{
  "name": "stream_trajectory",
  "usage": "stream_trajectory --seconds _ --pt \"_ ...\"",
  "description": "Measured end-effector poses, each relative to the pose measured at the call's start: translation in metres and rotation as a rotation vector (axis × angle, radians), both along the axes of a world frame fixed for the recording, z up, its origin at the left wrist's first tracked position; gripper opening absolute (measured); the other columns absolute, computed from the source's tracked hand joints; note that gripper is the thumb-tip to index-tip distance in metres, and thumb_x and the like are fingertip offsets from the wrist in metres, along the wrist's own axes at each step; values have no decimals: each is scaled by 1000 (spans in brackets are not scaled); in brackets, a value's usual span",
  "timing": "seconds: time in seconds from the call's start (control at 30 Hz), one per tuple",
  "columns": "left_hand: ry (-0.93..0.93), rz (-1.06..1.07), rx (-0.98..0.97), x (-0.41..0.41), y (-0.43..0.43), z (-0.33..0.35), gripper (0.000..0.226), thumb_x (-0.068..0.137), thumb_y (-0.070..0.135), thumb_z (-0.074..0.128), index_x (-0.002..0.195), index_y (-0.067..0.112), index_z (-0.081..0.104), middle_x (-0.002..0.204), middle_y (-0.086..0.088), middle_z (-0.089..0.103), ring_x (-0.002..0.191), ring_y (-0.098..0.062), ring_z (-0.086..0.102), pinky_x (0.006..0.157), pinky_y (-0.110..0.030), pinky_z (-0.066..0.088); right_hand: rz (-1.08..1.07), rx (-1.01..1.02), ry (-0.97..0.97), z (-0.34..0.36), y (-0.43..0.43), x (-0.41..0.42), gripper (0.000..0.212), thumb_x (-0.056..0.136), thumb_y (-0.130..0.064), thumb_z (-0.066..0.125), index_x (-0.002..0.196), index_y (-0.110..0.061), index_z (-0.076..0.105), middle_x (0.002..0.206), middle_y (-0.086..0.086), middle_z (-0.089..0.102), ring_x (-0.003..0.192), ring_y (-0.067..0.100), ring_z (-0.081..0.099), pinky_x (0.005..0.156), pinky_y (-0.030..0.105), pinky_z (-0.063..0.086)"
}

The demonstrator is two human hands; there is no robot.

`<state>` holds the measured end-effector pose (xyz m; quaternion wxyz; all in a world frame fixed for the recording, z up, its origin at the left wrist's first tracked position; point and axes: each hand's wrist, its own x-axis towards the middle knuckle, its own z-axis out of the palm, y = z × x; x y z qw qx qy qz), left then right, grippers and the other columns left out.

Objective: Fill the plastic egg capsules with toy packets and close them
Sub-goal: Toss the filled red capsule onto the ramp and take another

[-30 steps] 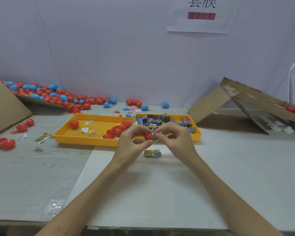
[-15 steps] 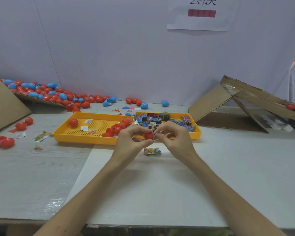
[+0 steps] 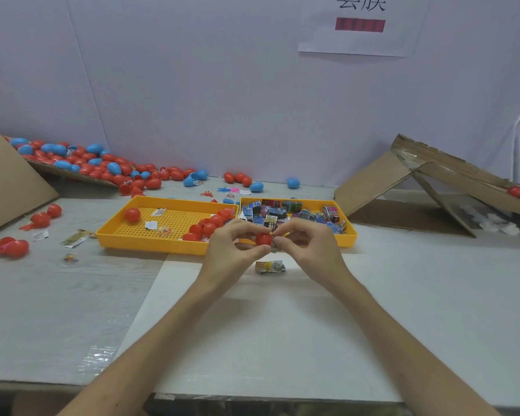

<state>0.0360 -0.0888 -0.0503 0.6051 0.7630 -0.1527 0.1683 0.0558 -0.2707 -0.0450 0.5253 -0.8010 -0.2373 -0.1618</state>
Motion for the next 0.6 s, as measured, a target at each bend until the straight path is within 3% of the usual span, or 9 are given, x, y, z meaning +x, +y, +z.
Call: stream_trajectory --seconds 0.17,0.37,0.6 --pt "-11 5 27 1 1 2 35 79 8 85 97 37 76 101 3 68 93 -5 68 80 -25 59 -40 -13 -27 1 0 1 13 86 -8 77 86 -20 75 86 -7 73 74 13 71 70 33 59" --pt "8 40 18 3 7 4 33 78 7 85 102 27 77 104 0 68 94 -5 68 81 -25 59 -62 33 -34 2 -2 1 8 86 -8 76 85 -15 76 86 -12 72 75 14 69 71 39 57" --pt "3 46 28 2 8 4 29 79 10 85 102 25 77 104 1 69 94 -2 67 78 -16 55 -42 -31 -43 0 -1 2 5 86 -14 78 90 -17 77 90 -10 71 78 8 69 68 20 54"
